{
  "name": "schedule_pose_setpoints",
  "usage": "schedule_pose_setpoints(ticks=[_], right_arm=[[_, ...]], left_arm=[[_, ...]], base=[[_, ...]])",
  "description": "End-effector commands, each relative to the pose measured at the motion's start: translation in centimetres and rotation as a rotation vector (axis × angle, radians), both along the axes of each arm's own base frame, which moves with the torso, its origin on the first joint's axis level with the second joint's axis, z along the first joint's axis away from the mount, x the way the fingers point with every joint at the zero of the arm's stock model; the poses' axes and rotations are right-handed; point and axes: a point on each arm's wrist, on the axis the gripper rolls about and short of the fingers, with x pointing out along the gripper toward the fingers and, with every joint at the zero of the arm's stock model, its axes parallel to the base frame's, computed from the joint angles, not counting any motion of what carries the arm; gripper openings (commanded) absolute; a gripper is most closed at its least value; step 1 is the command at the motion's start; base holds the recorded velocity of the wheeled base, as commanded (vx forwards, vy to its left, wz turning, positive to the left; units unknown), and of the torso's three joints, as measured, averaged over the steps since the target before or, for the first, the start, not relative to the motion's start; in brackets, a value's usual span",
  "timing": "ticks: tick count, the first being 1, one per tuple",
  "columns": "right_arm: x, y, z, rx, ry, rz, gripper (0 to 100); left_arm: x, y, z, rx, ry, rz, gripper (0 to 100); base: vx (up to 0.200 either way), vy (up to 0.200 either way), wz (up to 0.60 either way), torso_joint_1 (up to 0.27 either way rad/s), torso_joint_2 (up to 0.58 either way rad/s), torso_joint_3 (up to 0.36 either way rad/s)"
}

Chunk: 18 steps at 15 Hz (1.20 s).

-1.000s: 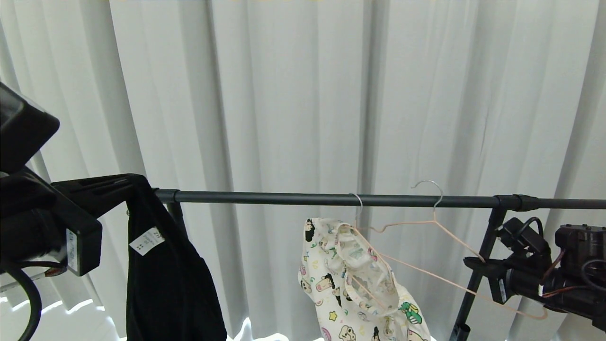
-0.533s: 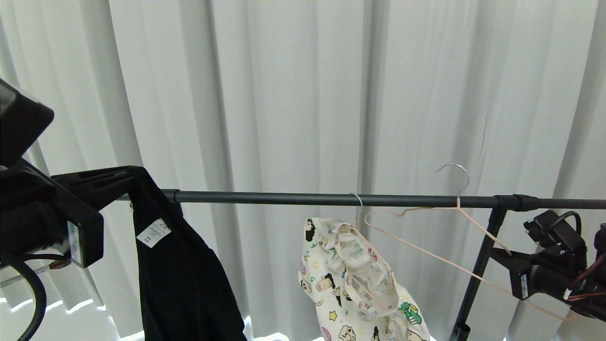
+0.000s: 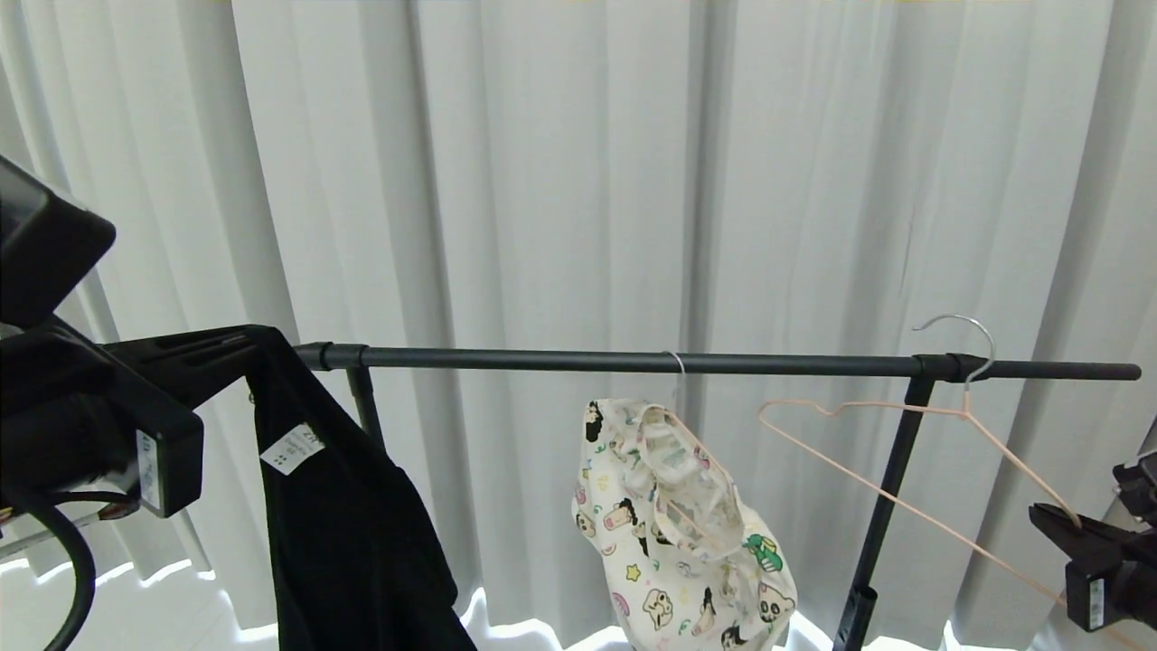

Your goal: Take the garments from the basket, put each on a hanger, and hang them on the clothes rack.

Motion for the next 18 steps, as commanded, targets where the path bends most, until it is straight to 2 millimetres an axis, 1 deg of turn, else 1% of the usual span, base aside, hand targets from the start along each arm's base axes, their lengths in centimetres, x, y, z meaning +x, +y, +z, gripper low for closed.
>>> schedule_pose_setpoints(ticks=[1, 6, 7, 10, 13, 16, 18], right_arm=[[-0.9, -0.1, 1.6, -0.005, -0.084, -0.01, 0], [-2.7, -0.1, 4.0, -0.054, -0.075, 0.021, 0], [-3.7, 0.0, 4.7, -0.056, -0.061, 0.036, 0], [-5.3, 0.3, 5.3, -0.055, -0.053, 0.082, 0], [-5.4, 0.8, 6.0, -0.047, -0.064, 0.135, 0], [-4.7, 2.1, 6.5, -0.044, -0.051, 0.261, 0], [-4.5, 3.4, 6.8, -0.032, -0.042, 0.373, 0]], left_arm=[[0.1, 0.0, -0.2, 0.003, 0.008, 0.002, 0], [0.0, 0.0, -1.1, 0.018, 0.035, 0.0, 0], [0.0, 0.0, -1.3, 0.021, 0.042, 0.0, 0], [0.2, -0.1, -1.6, 0.027, 0.053, -0.003, 0], [0.4, -0.3, -1.9, 0.037, 0.067, -0.005, 0], [1.0, -0.6, -2.6, 0.054, 0.101, -0.004, 0], [1.1, -0.6, -3.5, 0.071, 0.132, -0.003, 0]], base=[[-0.2, 0.0, 0.0, -0.007, 0.0, 0.002], [-0.2, 0.0, 0.0, 0.002, 0.0, 0.004], [-0.2, 0.0, 0.0, -0.002, 0.0, 0.002], [-0.2, 0.0, 0.0, 0.004, 0.0, 0.002], [-0.2, 0.0, 0.0, 0.002, 0.0, 0.004], [-0.2, 0.0, 0.0, 0.001, 0.01, 0.005], [0.0, 0.0, 0.0, 0.0, 0.0, 0.0]])
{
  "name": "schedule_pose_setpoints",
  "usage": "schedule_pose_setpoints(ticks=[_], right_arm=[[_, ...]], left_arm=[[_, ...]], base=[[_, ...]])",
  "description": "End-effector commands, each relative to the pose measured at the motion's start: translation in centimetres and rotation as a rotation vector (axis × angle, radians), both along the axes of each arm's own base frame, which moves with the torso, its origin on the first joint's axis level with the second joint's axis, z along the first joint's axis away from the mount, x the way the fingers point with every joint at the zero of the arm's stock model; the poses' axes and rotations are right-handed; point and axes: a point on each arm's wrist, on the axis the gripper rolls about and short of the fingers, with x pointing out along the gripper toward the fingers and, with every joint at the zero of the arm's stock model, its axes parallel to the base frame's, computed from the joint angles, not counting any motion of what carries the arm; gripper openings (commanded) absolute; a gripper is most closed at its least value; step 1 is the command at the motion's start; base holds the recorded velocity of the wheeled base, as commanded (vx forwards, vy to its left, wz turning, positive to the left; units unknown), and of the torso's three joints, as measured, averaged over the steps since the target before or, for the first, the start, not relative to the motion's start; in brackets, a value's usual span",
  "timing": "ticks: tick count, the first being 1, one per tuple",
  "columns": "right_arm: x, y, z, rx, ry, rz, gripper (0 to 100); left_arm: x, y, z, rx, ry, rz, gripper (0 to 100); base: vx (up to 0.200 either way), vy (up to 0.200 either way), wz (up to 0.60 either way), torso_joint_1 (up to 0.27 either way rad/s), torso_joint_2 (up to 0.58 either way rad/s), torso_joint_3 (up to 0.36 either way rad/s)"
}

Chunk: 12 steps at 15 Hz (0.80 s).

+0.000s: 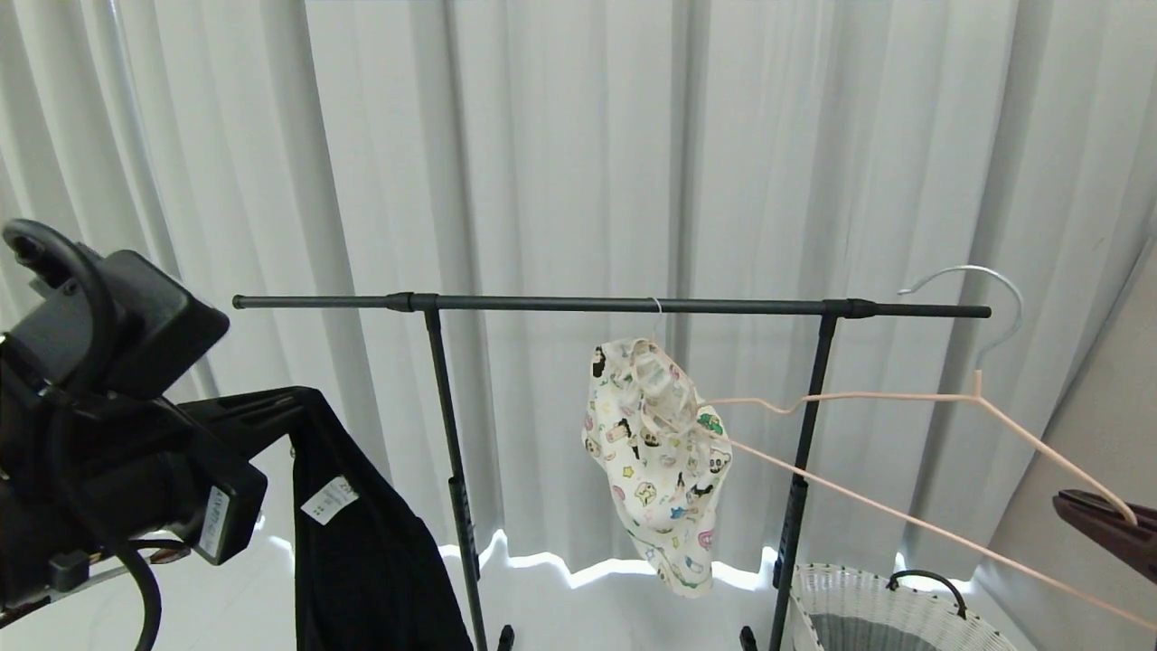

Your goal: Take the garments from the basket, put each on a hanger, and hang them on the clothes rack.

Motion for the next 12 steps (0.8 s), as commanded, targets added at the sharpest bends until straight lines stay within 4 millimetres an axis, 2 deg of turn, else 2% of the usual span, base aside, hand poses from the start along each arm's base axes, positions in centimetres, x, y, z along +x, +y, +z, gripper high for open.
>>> schedule_pose_setpoints(ticks=[1, 4, 6, 8, 12], right_arm=[[0.6, 2.0, 0.4, 0.02, 0.044, 0.149, 0], [0.9, 5.0, 0.1, 0.035, 0.143, 0.291, 0], [1.4, 6.8, -0.6, 0.006, 0.196, 0.305, 0], [1.6, 8.3, -0.5, 0.045, 0.227, 0.323, 0], [2.5, 11.2, -1.2, 0.077, 0.236, 0.338, 0]], left_arm=[[0.4, -0.2, -1.0, 0.02, 0.039, 0.003, 0], [2.6, -0.8, -2.4, 0.033, 0.115, 0.154, 0], [4.5, -1.6, -3.1, -0.02, 0.155, 0.293, 0], [5.8, -2.2, -3.3, -0.092, 0.173, 0.371, 0], [6.2, -2.8, -3.2, -0.162, 0.182, 0.387, 0]], base=[[0.0, 0.0, 0.0, 0.0, 0.0, 0.0], [0.0, 0.0, 0.0, 0.0, 0.0, 0.0], [0.0, 0.0, 0.0, 0.0, 0.0, 0.0], [0.0, 0.0, 0.0, 0.0, 0.0, 0.0], [0.0, 0.0, 0.0, 0.0, 0.0, 0.0]])
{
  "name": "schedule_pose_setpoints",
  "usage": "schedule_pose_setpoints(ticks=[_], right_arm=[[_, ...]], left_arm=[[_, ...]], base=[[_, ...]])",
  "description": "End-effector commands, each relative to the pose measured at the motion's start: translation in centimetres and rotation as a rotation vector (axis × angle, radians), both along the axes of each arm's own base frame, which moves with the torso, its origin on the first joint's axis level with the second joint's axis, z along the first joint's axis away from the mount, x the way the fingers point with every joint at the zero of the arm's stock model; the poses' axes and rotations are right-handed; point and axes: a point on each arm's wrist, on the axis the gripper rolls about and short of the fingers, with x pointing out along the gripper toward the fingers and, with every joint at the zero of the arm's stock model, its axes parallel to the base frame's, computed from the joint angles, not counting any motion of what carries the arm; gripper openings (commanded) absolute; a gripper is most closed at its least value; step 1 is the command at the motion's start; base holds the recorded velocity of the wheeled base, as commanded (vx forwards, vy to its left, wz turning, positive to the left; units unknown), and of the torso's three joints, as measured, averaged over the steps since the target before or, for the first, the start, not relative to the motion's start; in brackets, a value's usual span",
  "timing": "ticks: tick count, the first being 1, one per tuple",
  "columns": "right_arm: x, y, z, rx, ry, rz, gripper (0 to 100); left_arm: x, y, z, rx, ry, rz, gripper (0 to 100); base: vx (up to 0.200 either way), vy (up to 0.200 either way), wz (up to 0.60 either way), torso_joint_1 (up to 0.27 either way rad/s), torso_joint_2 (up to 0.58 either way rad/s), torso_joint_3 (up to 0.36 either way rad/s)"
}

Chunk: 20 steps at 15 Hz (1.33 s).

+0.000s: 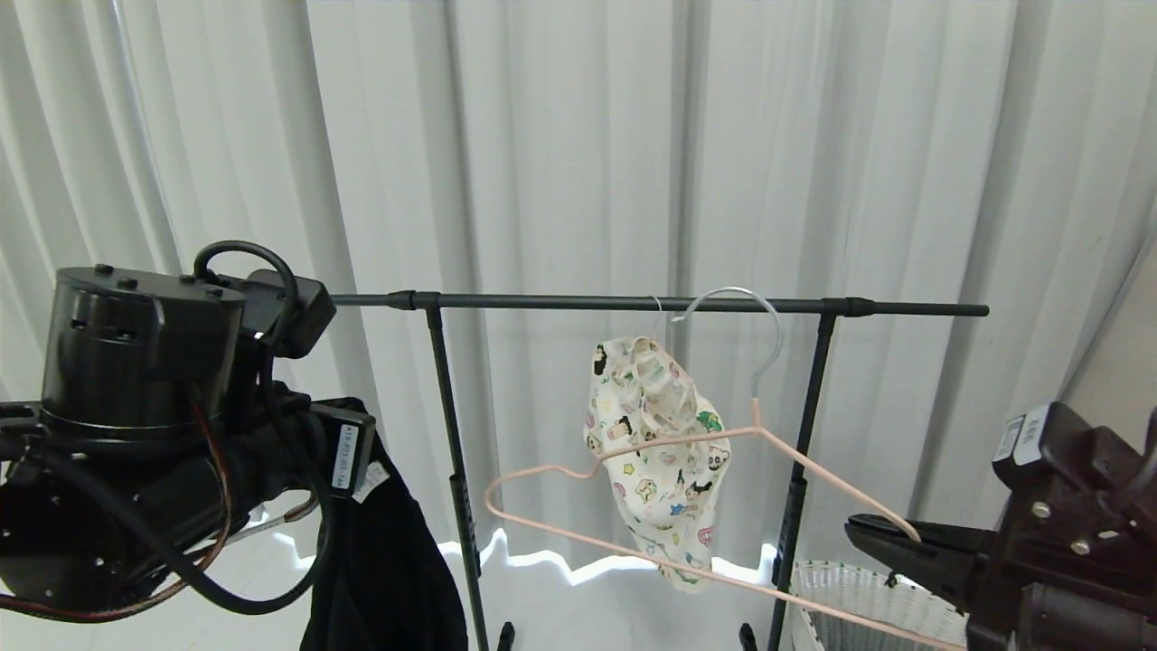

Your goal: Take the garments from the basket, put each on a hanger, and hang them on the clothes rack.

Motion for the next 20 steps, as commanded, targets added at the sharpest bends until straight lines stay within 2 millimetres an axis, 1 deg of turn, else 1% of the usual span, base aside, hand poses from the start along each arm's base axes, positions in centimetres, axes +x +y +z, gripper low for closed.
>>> schedule_pose_setpoints(ticks=[1, 3, 7, 9, 11, 16, 20], right_arm=[[1.0, 2.8, -1.4, -0.031, 0.04, 0.042, 0], [1.8, 4.3, -1.6, -0.024, 0.049, 0.048, 0], [3.1, 6.1, -1.3, 0.018, 0.056, 0.023, 0], [3.8, 6.9, -1.3, 0.046, 0.056, -0.022, 0], [3.7, 7.2, -1.2, 0.066, 0.062, -0.02, 0], [2.3, 8.2, -1.1, 0.1, 0.098, 0.029, 0], [2.0, 8.3, -0.8, 0.118, 0.089, 0.042, 0]], left_arm=[[0.9, -0.7, 0.0, -0.044, 0.006, 0.015, 0], [1.4, -1.2, 0.4, -0.088, -0.003, 0.03, 0], [1.7, -1.3, 0.3, -0.122, -0.001, 0.048, 0], [2.1, -1.5, 0.1, -0.164, 0.009, 0.08, 0], [2.4, -1.4, -0.2, -0.171, 0.018, 0.097, 0], [3.8, -1.3, -0.9, -0.178, 0.045, 0.146, 0], [4.0, -0.6, -1.7, -0.155, 0.094, 0.181, 0]], base=[[0.0, 0.0, 0.0, 0.0, 0.0, 0.0], [0.0, 0.0, 0.0, 0.0, 0.0, 0.0], [0.0, 0.0, 0.0, 0.0, 0.0, 0.0], [0.0, 0.0, 0.0, 0.0, 0.0, 0.0], [0.0, 0.0, 0.0, 0.0, 0.0, 0.0], [0.0, 0.0, 0.0, 0.0, 0.0, 0.0], [0.0, 0.0, 0.0, 0.0, 0.0, 0.0]])
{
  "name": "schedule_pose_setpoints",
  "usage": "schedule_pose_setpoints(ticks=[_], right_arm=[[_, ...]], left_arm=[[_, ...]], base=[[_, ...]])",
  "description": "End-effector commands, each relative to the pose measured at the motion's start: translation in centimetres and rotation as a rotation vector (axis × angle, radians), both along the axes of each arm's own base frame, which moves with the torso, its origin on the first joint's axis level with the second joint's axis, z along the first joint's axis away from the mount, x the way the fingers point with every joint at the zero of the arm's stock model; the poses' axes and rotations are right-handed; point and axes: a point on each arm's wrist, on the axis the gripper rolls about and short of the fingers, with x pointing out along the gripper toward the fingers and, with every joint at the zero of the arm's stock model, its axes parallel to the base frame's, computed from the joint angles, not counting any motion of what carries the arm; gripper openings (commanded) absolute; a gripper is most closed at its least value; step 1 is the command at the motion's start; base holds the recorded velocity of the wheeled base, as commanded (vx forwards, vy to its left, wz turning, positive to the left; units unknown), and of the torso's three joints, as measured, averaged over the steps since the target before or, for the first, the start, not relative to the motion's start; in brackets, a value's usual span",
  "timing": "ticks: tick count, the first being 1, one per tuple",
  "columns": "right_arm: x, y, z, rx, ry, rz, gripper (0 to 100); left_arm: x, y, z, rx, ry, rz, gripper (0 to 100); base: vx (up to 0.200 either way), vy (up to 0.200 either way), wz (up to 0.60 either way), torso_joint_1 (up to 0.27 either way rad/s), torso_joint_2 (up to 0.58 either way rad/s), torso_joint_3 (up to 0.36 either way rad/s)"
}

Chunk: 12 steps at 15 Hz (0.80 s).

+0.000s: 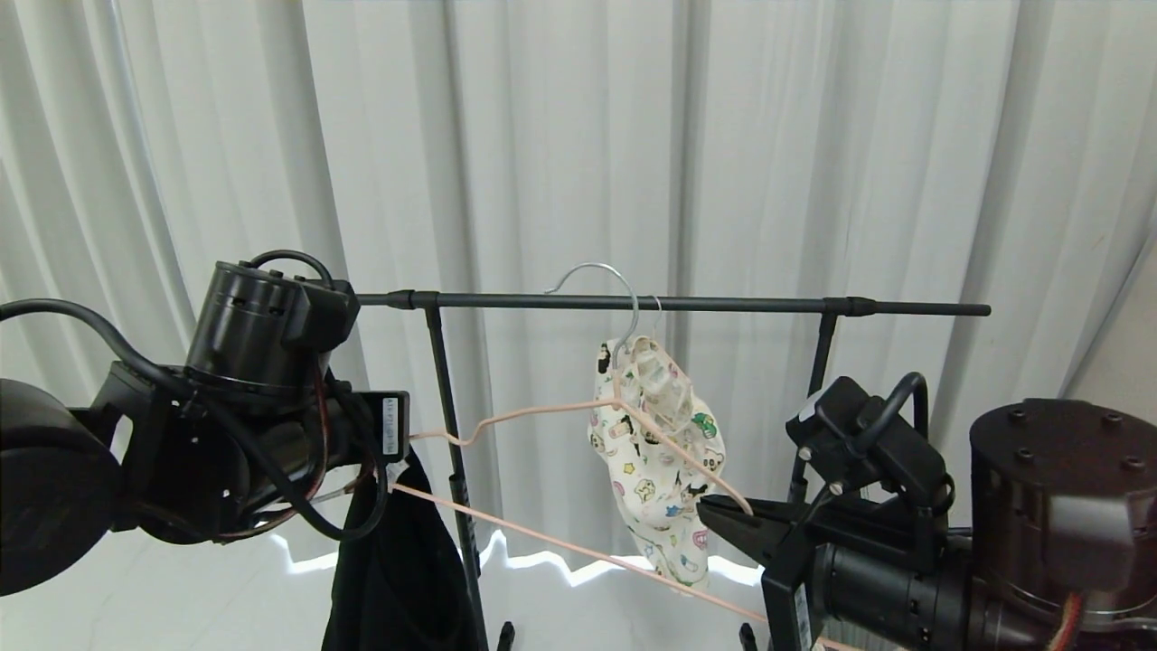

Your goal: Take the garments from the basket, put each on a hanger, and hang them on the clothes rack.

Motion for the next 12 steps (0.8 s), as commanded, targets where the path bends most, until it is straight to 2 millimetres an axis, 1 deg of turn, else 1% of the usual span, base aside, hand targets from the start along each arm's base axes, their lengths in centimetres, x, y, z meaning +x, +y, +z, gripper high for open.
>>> schedule_pose_setpoints(ticks=[1, 3, 6, 9, 12], right_arm=[[-0.5, 0.2, 0.2, 0.008, 0.0, 0.018, 0], [-0.4, 0.3, -0.1, 0.003, 0.008, 0.013, 0], [0.4, 1.3, -1.0, -0.012, -0.013, -0.072, 0], [0.5, 2.3, -1.3, 0.022, -0.029, -0.062, 0], [0.5, 2.3, -1.2, 0.032, -0.024, -0.065, 0]], left_arm=[[0.4, 0.2, -0.3, -0.002, 0.011, 0.019, 0], [0.5, 0.5, -0.3, -0.007, 0.011, 0.033, 0], [0.4, 0.5, -0.2, -0.009, 0.005, 0.033, 0], [0.4, 0.5, -0.2, -0.009, 0.006, 0.033, 0], [0.4, 0.5, -0.2, -0.01, 0.006, 0.036, 0]], base=[[0.0, 0.0, 0.0, 0.0, 0.0, 0.0], [0.0, 0.0, 0.0, 0.0, 0.0, 0.0], [0.0, 0.0, 0.0, 0.0, 0.0, 0.0], [0.0, 0.0, 0.0, 0.0, 0.0, 0.0], [0.0, 0.0, 0.0, 0.0, 0.0, 0.0]])
